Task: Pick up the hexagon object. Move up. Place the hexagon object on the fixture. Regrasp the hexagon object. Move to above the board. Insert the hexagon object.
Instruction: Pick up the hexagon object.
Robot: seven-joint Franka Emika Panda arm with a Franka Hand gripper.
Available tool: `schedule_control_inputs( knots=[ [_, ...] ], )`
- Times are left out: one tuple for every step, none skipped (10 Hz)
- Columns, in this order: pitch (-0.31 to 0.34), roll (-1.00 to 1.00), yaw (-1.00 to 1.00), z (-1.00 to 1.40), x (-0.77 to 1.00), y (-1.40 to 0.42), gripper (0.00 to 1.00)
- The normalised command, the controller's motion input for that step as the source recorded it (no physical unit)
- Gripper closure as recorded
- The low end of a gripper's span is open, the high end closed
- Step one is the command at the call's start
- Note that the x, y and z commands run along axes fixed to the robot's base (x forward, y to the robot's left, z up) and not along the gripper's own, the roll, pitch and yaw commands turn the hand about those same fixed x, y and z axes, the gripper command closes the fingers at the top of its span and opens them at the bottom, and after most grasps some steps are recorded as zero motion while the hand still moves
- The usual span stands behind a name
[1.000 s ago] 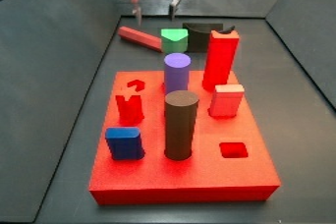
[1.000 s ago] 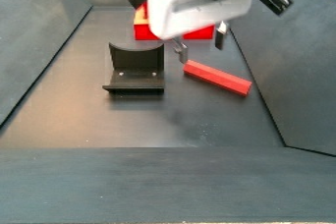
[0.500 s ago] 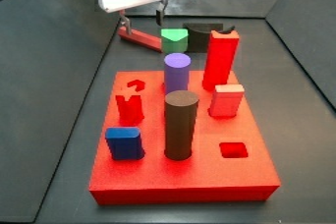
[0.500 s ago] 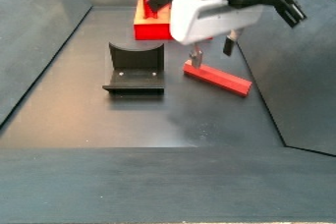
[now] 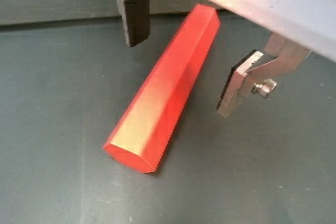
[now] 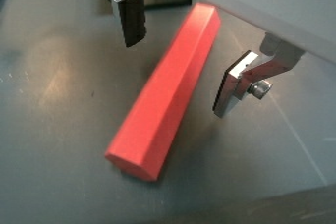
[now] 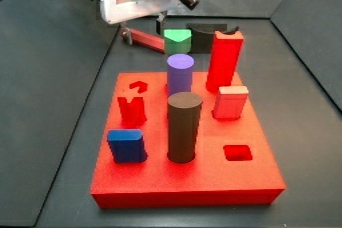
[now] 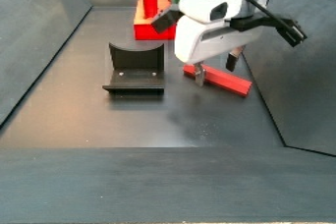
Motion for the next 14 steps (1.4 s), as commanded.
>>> schedule_control_inputs(
  knots=[
    [-0.284,-0.26,0.00,-0.28,-0.13,0.02,0.00],
    [-0.291,-0.30,0.00,-0.30,-0.12,0.08,0.00],
    [-0.236,-0.24,0.00,-0.30,-0.08,0.02,0.00],
    [-0.017,-0.08,0.00,0.00,0.00,0.08,0.00],
    [0.000,0.00,0.00,0.00,0.00,0.00,0.00],
    [0.000,0.00,0.00,0.00,0.00,0.00,1.00],
    [0.000,0.00,0.00,0.00,0.00,0.00,1.00],
    [0.000,0.00,0.00,0.00,0.00,0.00,1.00],
    [0.000,0.00,0.00,0.00,0.00,0.00,1.00],
    [0.000,0.00,0.00,0.00,0.00,0.00,1.00],
    [0.000,0.00,0.00,0.00,0.00,0.00,1.00],
    [0.000,0.00,0.00,0.00,0.00,0.00,1.00],
    [0.000,0.00,0.00,0.00,0.00,0.00,1.00],
    [0.000,0.00,0.00,0.00,0.00,0.00,1.00]
  ],
)
